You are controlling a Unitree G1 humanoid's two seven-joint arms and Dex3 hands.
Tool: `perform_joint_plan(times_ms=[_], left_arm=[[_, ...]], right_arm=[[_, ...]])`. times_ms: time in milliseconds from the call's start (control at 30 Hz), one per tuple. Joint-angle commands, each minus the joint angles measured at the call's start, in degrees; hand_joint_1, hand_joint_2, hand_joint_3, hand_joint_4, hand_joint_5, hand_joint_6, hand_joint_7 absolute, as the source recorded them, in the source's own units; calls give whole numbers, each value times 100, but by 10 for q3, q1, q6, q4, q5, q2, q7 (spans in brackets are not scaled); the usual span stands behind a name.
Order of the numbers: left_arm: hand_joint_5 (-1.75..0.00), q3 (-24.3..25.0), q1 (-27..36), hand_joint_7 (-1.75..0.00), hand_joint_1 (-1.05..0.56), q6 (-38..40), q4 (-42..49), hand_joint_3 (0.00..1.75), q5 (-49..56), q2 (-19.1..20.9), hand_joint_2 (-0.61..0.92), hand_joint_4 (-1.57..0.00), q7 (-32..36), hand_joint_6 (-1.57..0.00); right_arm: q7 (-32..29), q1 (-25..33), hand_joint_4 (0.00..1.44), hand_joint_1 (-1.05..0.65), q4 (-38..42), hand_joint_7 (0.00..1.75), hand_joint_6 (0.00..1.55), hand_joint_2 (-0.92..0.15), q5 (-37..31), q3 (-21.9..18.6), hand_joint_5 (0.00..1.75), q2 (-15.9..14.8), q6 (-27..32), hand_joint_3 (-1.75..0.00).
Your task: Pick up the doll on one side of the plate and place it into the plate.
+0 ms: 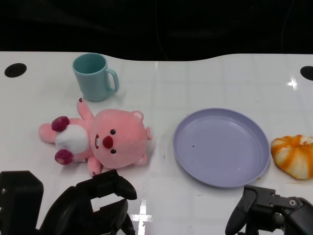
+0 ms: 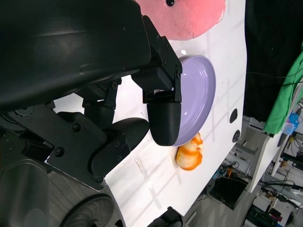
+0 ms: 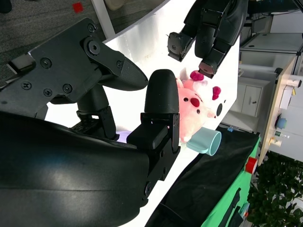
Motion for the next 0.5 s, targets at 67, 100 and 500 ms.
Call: perform_joint_plan(times_ms=[67,100,500], left_arm=[[-169,7,-5,-144,-29,-7,3,115,1,10,49,-69,-9,-67],[-169,7,-5,-144,-29,-8,4,115,1,10,49,-69,-9,-67],[-167,7,-5,-143,-28,-5,2,113,-1,10,51,-69,-7,-68]], right_arm=[[-2,-1,66,-16,0,138,60,-51,-3,-1,173,-4,-1,-114],[-3,-1,66,-16,0,138,60,-51,-2,-1,173,-4,0,-114],[-3,-1,65,-16,-3,138,60,-51,-1,-1,173,-3,3,-114]])
